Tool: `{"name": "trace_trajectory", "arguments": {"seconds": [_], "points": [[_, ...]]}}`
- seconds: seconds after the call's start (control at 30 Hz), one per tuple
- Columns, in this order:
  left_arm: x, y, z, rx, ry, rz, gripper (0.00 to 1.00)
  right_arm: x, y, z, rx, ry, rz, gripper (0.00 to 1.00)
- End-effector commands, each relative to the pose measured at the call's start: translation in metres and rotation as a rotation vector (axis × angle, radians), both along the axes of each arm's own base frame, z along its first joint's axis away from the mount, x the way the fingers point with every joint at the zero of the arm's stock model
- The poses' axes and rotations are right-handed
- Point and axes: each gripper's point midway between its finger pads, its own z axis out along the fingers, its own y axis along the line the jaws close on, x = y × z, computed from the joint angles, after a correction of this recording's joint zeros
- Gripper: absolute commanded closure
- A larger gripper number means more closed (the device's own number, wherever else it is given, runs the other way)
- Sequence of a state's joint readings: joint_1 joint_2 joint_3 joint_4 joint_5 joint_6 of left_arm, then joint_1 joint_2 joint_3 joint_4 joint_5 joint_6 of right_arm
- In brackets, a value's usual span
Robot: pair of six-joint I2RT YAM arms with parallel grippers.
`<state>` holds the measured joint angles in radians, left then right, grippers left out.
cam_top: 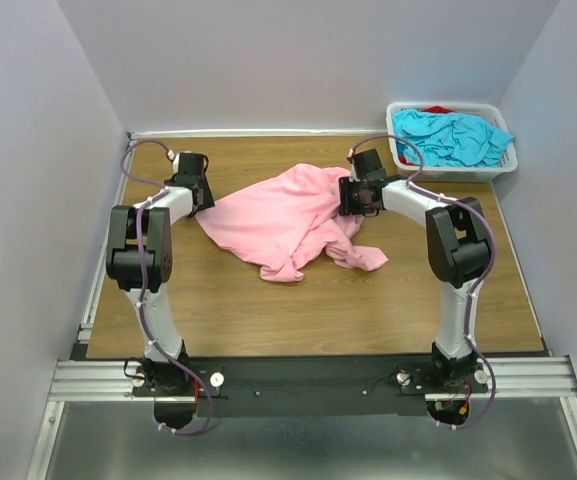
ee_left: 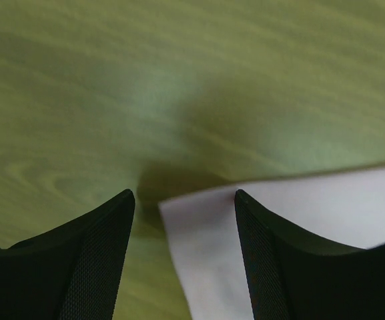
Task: Fold and stack the t-shirts
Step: Flatten the tshirt out
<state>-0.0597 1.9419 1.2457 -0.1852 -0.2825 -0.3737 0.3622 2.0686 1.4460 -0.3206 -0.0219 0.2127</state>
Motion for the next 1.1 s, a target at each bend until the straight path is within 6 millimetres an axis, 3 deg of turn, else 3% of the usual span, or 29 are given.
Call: {"name": "trace_trajectory", "arguments": {"seconds": [0.0,0.07,0.1,0.13,0.17,0.2,0.23,0.27,0.3,0.33,0.37,0.4,0.43,0.53,0.57,0.6,0.63,0.77,0.8,0.9,1.07], "points": [[0.033,0.024,0.008,0.121,-0.012,0.037,0.31,0.001,-0.036,-0.008,-0.158,0.021,-0.040,0.45],[0.054,0.019,0.023,0.127,-0.053,0.021,0.30,0.008,-0.028,0.021,-0.124,-0.017,-0.029,0.42],[0.068,0.014,0.044,0.126,-0.095,0.016,0.29,0.005,-0.025,0.031,-0.110,-0.021,-0.017,0.41],[0.073,0.011,0.057,0.123,-0.123,0.010,0.28,0.004,-0.018,0.044,-0.082,-0.039,0.000,0.39],[0.077,-0.001,0.086,0.117,-0.183,-0.006,0.26,0.001,-0.009,0.068,-0.062,-0.085,0.025,0.39],[0.075,-0.006,0.083,0.118,-0.176,-0.014,0.24,-0.003,-0.004,0.080,-0.048,-0.105,0.040,0.39],[0.072,-0.014,0.114,0.113,-0.242,-0.021,0.22,-0.007,0.003,0.091,-0.037,-0.125,0.062,0.39],[0.062,-0.017,0.117,0.123,-0.243,-0.023,0.21,-0.015,0.015,0.111,-0.017,-0.163,0.091,0.39],[0.056,-0.021,0.130,0.125,-0.277,-0.025,0.18,-0.023,0.020,0.114,-0.007,-0.165,0.111,0.39],[0.044,-0.031,0.165,0.118,-0.351,-0.036,0.17,-0.034,0.035,0.119,0.021,-0.163,0.153,0.39],[0.033,-0.032,0.175,0.120,-0.374,-0.037,0.17,-0.042,0.041,0.124,0.033,-0.168,0.171,0.39],[0.014,-0.032,0.166,0.133,-0.354,-0.035,0.16,-0.048,0.048,0.128,0.047,-0.173,0.187,0.39],[-0.002,-0.037,0.198,0.115,-0.437,-0.041,0.16,-0.062,0.056,0.132,0.077,-0.167,0.228,0.39],[-0.049,-0.040,0.210,0.076,-0.500,-0.049,0.16,-0.100,0.096,0.126,0.200,-0.090,0.414,0.39],[-0.067,-0.051,0.187,0.035,-0.465,-0.097,0.16,-0.112,0.104,0.118,0.225,-0.051,0.449,0.39],[-0.075,-0.056,0.188,0.009,-0.489,-0.122,0.14,-0.117,0.109,0.112,0.246,-0.023,0.466,0.39],[-0.091,-0.059,0.203,-0.022,-0.540,-0.144,0.10,-0.127,0.113,0.100,0.273,0.029,0.483,0.41],[-0.135,-0.058,0.187,-0.055,-0.545,-0.190,0.09,-0.133,0.121,0.078,0.320,0.083,0.455,0.48],[-0.146,-0.053,0.199,-0.048,-0.590,-0.190,0.09,-0.135,0.124,0.075,0.337,0.100,0.450,0.49],[-0.166,-0.042,0.211,-0.030,-0.669,-0.174,0.09,-0.142,0.136,0.065,0.407,0.155,0.465,0.50],[-0.179,-0.038,0.223,-0.052,-0.768,-0.159,0.09,-0.146,0.146,0.047,0.433,0.213,0.441,0.50]]}}
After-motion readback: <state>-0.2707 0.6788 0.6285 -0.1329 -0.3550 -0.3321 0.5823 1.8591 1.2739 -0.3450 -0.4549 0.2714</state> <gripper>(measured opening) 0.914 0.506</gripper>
